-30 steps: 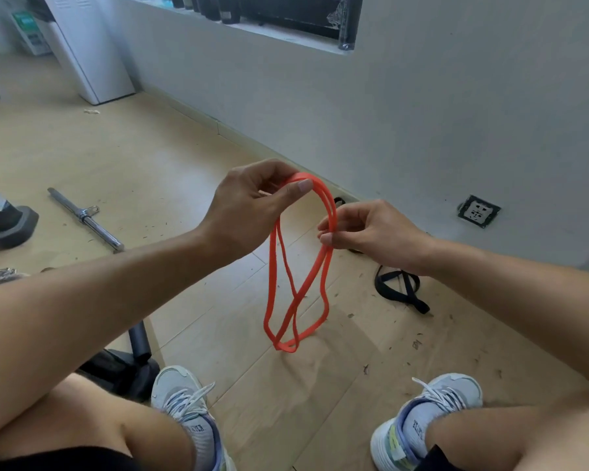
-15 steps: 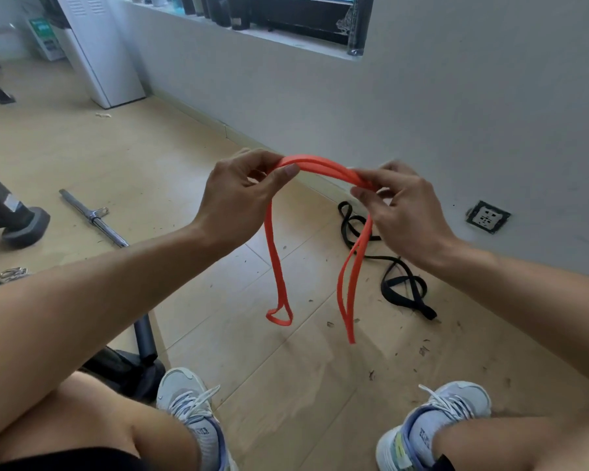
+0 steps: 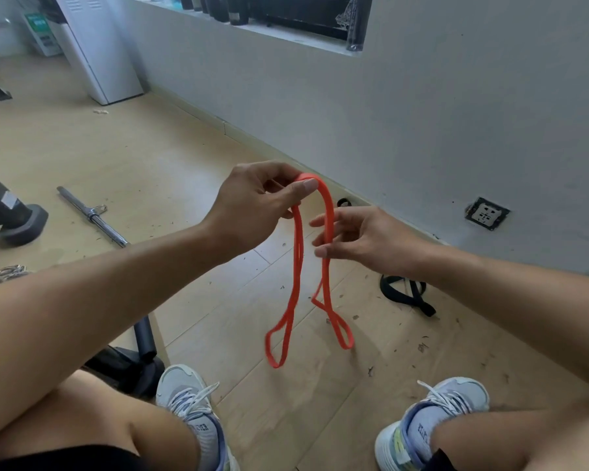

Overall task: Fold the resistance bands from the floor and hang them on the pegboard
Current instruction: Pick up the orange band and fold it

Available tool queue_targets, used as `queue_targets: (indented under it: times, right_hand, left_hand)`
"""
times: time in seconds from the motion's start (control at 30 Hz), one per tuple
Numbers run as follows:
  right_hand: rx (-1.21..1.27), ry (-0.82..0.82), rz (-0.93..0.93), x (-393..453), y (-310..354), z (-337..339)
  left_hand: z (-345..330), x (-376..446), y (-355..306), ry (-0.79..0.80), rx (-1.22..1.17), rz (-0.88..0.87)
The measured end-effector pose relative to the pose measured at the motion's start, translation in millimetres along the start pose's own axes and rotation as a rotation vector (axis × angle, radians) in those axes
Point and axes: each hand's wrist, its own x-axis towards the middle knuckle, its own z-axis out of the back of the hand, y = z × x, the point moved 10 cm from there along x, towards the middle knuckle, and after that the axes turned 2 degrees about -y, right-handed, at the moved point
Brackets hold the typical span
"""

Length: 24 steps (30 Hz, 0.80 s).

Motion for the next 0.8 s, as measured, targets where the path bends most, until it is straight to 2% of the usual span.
queue_targets:
  times: [0.27,0.57,0.8]
  right_hand:
    - [0.0,0.066,-0.026,3.8,-1.8,-23.2]
    - [-0.002,-0.041,-0.014,6.9,-7.5,-20.6]
    - [0.07,-0.081,0.002,8.4,-16.6,-3.9]
  left_hand:
    - [-11.2,-3.6,-11.0,0.056,0.01,-0.035]
    - [-8.3,-2.7,-14.8,0.015,0.035,-0.058]
    - [11.1,3.0,5.0,-0.07,-0.146,0.085]
